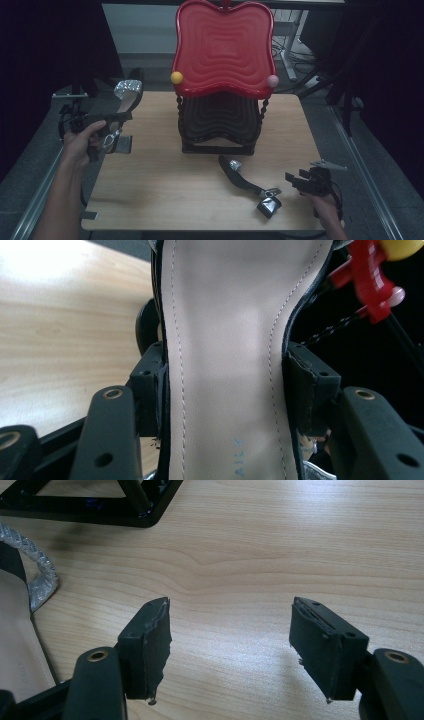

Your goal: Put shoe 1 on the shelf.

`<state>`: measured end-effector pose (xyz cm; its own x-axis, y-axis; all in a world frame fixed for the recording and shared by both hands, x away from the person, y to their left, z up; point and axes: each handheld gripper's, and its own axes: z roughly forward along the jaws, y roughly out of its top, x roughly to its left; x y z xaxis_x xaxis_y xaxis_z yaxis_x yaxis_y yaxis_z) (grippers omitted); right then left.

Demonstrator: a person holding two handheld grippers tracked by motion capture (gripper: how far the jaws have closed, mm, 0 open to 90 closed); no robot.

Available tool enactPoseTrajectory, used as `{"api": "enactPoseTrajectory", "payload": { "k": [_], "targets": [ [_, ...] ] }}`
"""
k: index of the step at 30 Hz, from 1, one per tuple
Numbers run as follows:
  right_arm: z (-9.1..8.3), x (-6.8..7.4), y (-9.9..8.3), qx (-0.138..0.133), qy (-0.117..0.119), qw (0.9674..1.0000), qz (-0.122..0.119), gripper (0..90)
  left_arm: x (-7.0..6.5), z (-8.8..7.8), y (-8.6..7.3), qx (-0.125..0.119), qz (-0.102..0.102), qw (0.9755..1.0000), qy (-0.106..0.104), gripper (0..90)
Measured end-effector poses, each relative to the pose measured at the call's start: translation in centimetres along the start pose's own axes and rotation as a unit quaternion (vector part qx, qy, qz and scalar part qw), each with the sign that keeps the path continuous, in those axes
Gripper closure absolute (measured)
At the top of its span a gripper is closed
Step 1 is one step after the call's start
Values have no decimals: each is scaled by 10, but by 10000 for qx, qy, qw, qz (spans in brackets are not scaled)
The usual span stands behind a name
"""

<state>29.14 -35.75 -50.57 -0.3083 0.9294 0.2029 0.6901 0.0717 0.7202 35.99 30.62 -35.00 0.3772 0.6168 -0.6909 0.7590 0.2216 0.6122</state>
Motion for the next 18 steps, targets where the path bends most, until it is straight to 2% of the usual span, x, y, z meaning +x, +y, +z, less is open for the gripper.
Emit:
{"api": "enactPoseTrajectory", "payload": {
  "k": [1,5,7,11,13,14,17,18],
  "targets": [
    [0,0,0,-4,0,10000,8,326,0,0,0,0,0,10000,0,429],
    [0,0,0,6,-9,10000,12,327,-16,-1,14,-86,37,9999,-87,429],
    [0,0,0,13,-10,10000,7,327,-19,0,17,-110,65,9999,-103,429],
    [0,0,1,24,-4,10000,27,327,-35,2,31,-162,106,9994,-272,429],
    [0,0,1,23,-2,10000,27,327,-38,3,33,-165,137,9994,-281,429],
    [0,0,0,10,-12,10000,20,328,-44,4,38,-163,173,9993,-279,429],
    [0,-1,1,12,-15,10000,60,331,-51,6,42,-165,219,9992,-282,429],
    [0,-1,0,14,-19,10000,72,332,-57,6,46,-176,247,9991,-312,429]
  ]
}}
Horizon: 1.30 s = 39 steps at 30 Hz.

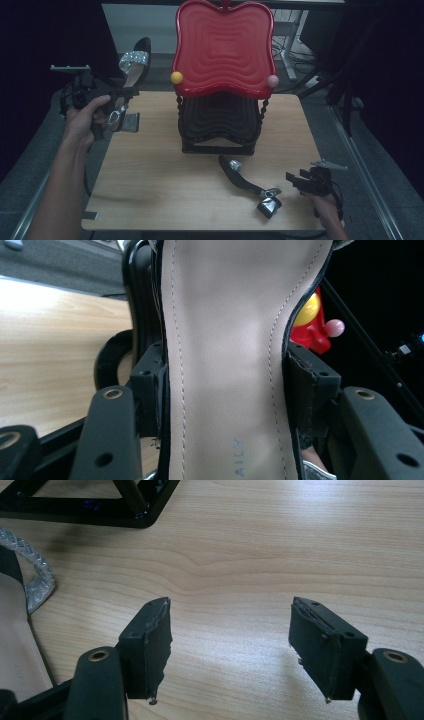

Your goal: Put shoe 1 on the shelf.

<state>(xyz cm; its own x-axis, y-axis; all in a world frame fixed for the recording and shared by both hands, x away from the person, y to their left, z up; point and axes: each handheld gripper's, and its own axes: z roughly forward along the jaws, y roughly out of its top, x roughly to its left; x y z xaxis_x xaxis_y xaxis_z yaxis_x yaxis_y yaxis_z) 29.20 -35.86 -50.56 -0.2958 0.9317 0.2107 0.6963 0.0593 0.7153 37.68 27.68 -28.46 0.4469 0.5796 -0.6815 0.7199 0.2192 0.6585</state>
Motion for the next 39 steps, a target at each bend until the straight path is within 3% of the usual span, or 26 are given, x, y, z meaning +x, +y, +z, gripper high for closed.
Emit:
{"api": "enactPoseTrajectory", "payload": {
  "k": [7,17,29,39],
  "targets": [
    [0,0,0,5,-12,10000,0,331,-17,7,9,-100,-8,9998,-145,429],
    [0,-1,0,26,-16,10000,-10,331,-36,19,24,-125,28,9997,-194,429],
    [0,-2,0,2,-8,10000,24,331,-45,23,33,-208,29,9996,-206,429],
    [0,-3,2,-12,9,10000,11,331,-76,41,49,-149,205,9995,-186,429]
  ]
}}
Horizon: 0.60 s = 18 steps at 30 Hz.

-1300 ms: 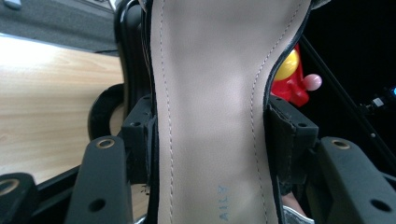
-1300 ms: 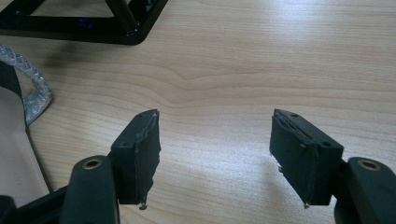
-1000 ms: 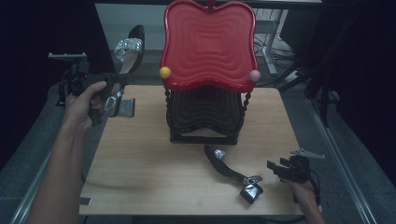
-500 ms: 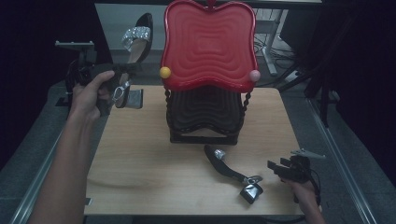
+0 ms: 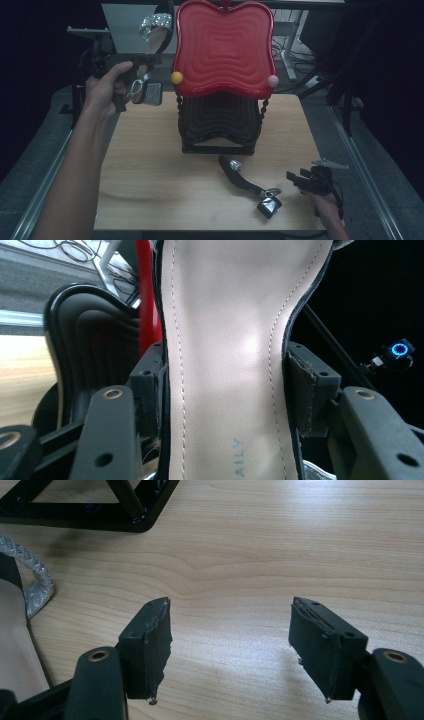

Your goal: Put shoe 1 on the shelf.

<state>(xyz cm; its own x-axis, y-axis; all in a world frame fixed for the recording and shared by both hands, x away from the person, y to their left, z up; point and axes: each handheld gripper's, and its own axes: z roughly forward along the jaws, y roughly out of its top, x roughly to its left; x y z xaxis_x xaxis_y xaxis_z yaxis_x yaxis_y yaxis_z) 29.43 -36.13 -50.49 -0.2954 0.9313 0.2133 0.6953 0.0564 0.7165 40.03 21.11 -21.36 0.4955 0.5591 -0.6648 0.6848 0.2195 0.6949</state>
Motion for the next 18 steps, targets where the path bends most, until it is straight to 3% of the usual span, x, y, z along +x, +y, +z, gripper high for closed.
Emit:
{"api": "enactPoseTrajectory", "payload": {
  "k": [9,18],
  "targets": [
    [0,0,-1,-13,21,10000,9,331,-26,31,14,63,94,9999,118,429],
    [1,1,-1,-1,21,10000,28,331,-38,49,25,51,108,9997,232,429]
  ]
}}
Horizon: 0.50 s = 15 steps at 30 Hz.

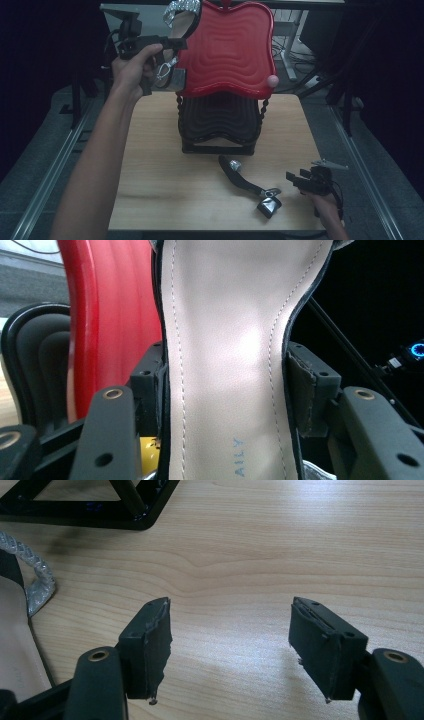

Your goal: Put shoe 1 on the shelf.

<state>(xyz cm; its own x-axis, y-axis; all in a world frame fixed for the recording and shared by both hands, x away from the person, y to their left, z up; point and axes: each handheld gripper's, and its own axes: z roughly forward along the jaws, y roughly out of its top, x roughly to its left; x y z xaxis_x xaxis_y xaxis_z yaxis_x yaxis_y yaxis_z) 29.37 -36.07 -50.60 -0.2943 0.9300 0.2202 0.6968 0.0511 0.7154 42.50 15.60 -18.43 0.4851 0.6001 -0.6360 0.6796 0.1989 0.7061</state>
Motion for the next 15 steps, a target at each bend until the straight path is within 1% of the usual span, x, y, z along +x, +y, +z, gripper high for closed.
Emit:
{"api": "enactPoseTrajectory", "payload": {
  "k": [1,4,7,9,12,13,15],
  "targets": [
    [0,-1,0,6,-3,10000,0,330,-2,4,2,-14,8,10000,35,429],
    [0,-1,0,0,-4,10000,23,331,-4,8,4,-23,1,10000,30,429],
    [0,-2,-1,-15,-10,10000,33,331,-9,17,6,11,-12,10000,36,429],
    [0,-2,-1,-15,-11,10000,33,331,-9,19,6,19,10,10000,62,429],
    [-1,-4,-1,-9,-23,10000,53,331,-11,27,8,31,-19,10000,71,428],
    [-1,-4,-1,0,-26,10000,54,331,-11,27,8,31,-19,10000,71,429],
    [-1,-5,-1,-15,-29,10000,53,331,-11,33,10,-1,-40,9999,147,429]
  ]
}}
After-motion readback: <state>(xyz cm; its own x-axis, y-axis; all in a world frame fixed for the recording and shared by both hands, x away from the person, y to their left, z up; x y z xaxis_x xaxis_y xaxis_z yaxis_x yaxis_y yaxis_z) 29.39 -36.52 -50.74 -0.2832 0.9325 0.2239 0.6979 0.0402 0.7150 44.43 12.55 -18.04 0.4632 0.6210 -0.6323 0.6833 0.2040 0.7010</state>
